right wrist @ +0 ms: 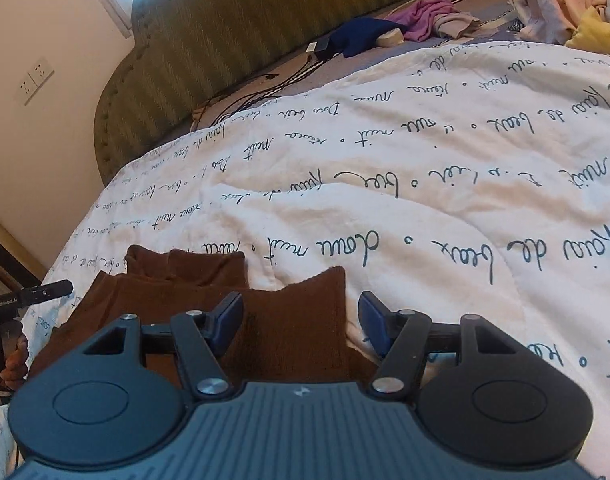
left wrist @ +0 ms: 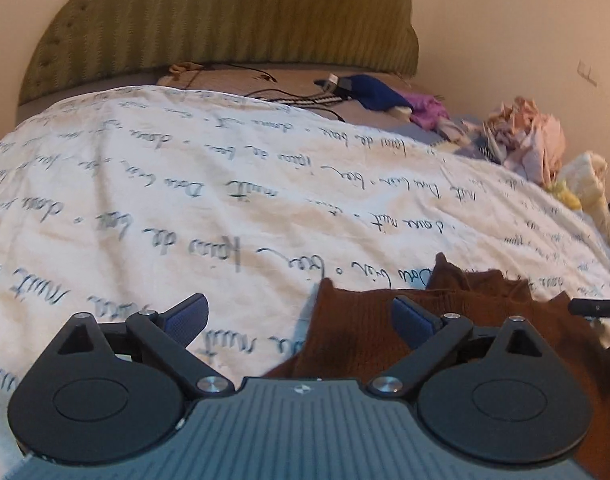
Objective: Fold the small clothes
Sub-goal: 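Move both open grippers to the new folded edge of the sweater, then grasp the folded sweater edge with both grippers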
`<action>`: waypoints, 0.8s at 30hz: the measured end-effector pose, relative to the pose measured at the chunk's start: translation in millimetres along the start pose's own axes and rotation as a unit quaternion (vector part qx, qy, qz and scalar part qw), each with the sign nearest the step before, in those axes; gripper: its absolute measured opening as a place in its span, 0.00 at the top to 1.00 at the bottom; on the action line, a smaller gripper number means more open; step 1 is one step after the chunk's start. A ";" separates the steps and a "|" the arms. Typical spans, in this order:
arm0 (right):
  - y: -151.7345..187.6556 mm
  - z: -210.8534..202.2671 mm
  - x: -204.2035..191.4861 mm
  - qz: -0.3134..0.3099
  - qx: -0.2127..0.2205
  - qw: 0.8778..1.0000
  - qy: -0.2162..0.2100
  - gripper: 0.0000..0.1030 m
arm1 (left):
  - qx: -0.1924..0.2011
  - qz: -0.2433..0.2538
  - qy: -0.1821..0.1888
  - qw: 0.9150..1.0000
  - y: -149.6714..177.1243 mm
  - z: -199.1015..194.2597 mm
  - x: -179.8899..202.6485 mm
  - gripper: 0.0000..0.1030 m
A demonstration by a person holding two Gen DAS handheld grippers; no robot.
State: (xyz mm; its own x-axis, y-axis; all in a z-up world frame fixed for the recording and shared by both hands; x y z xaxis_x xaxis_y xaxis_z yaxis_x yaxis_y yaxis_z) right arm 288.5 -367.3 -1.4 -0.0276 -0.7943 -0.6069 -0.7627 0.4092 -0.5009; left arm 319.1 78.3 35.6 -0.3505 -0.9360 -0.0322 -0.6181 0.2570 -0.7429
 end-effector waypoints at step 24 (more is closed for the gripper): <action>9.4 -47.1 14.5 0.043 0.091 0.994 0.046 0.39 | 0.027 0.116 -0.160 0.980 5.9 -29.1 34.8 0.60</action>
State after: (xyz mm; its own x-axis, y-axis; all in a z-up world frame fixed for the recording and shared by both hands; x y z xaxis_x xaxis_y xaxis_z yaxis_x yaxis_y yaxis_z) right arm 250.5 -396.1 14.1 -0.1534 -0.7867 -0.5980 -0.6263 0.5455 -0.5570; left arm 282.8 54.2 49.5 -0.2323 -0.8840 -0.4057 -0.5064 0.4660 -0.7255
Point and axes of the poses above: each gripper's, at about its wrist camera, not at the fingertips, and z roughly the way its jaws point, x to its right, y to its underside, the point moved 2 cm from there along z, roughly the way its jaws point, and after that the axes turned 15 degrees about z, right-handed, at the moved point
